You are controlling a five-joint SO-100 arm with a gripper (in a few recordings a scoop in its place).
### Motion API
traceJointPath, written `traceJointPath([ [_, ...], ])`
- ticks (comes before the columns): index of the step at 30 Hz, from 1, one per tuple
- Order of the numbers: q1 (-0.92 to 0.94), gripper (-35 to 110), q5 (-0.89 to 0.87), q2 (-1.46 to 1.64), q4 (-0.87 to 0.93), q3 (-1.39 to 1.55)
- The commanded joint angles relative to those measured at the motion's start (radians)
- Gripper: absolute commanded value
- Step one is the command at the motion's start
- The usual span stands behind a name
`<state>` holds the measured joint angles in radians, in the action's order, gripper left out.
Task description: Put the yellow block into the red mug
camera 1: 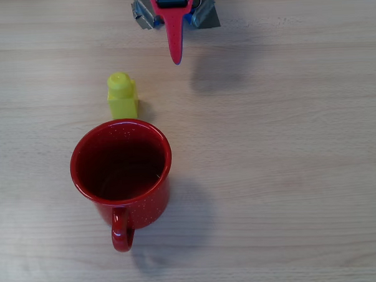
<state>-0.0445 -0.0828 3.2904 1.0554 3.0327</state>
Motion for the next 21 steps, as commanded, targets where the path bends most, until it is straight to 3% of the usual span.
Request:
traceJointPath([
  [1, -0.035, 0, 0.06, 0.015, -0.035, -0.006],
  [21, -0.018, 0, 0.094, -0.005, 0.0, -0.035],
])
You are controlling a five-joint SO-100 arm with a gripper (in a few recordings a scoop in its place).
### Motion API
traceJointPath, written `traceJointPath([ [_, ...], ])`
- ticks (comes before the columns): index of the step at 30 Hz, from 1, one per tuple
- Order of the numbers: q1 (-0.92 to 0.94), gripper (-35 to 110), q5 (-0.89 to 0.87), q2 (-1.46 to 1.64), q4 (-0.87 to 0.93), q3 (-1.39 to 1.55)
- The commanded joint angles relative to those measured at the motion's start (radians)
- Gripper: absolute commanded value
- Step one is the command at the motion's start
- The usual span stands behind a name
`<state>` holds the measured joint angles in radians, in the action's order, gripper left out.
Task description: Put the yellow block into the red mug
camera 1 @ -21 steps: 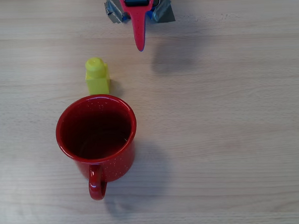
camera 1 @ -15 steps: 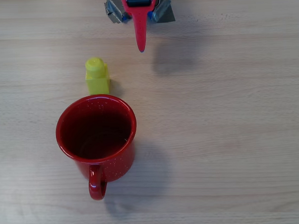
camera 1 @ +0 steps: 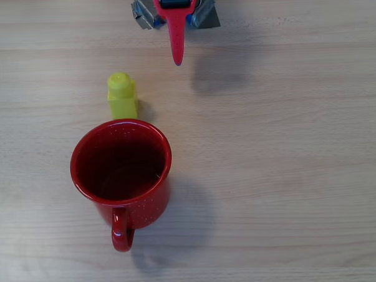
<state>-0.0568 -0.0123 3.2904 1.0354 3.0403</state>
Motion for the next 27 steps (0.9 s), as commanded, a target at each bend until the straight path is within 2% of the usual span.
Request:
traceJointPath([
  [1, -0.005, 0, 0.026, -0.012, 0.02, -0.054],
  [10, 0.0, 0, 0.0, -0.242, 0.032, -0.296],
  [19, 0.04, 0, -0.018, -0.523, 0.169, -0.626],
  [27, 0.121, 0, 0.123, -0.738, 0.305, -0.905],
])
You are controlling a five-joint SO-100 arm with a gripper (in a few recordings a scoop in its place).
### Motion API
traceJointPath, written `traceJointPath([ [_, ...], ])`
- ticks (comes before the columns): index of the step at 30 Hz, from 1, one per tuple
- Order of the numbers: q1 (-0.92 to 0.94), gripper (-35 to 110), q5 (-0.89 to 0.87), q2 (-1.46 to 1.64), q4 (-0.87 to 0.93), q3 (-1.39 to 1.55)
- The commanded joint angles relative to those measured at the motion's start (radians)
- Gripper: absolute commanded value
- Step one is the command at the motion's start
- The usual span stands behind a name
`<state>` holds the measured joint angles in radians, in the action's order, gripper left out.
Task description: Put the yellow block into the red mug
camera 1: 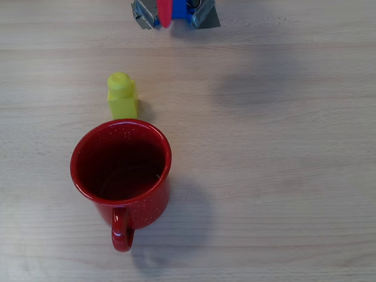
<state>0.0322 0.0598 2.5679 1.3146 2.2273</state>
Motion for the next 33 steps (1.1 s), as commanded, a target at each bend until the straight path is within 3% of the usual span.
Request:
traceJointPath([
  [1, 0.046, 0, 0.072, -0.032, 0.031, -0.109],
  [18, 0.31, 1, 0.189, -0.495, 0.244, -0.457],
  [22, 0.336, 14, 0.189, -0.558, 0.262, -0.512],
  [27, 0.367, 41, 0.216, -0.595, 0.262, -0.518],
  [33, 0.377, 48, 0.261, -0.64, 0.255, -0.492],
])
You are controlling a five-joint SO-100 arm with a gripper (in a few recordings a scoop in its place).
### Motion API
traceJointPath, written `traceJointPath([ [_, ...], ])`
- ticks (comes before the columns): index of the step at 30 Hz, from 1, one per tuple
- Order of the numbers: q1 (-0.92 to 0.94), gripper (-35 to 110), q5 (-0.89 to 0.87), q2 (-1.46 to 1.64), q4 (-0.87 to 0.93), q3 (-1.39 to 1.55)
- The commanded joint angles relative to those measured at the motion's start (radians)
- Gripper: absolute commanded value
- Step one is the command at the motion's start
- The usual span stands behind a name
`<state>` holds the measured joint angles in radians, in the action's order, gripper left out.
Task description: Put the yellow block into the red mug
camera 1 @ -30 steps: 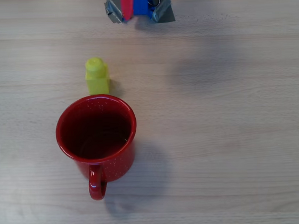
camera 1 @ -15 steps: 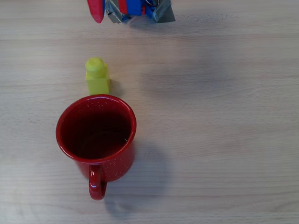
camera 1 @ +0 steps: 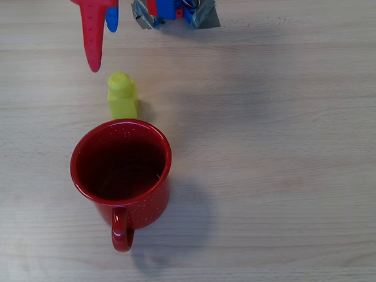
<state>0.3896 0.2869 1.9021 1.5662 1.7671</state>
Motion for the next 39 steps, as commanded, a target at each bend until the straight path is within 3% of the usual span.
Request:
traceJointPath([
  [1, 0.021, 49, 0.04, 0.018, 0.003, -0.029],
  [14, 0.043, 49, 0.038, -0.091, -0.072, 0.052],
  [39, -0.017, 49, 0.02, -0.176, -0.396, 0.276],
])
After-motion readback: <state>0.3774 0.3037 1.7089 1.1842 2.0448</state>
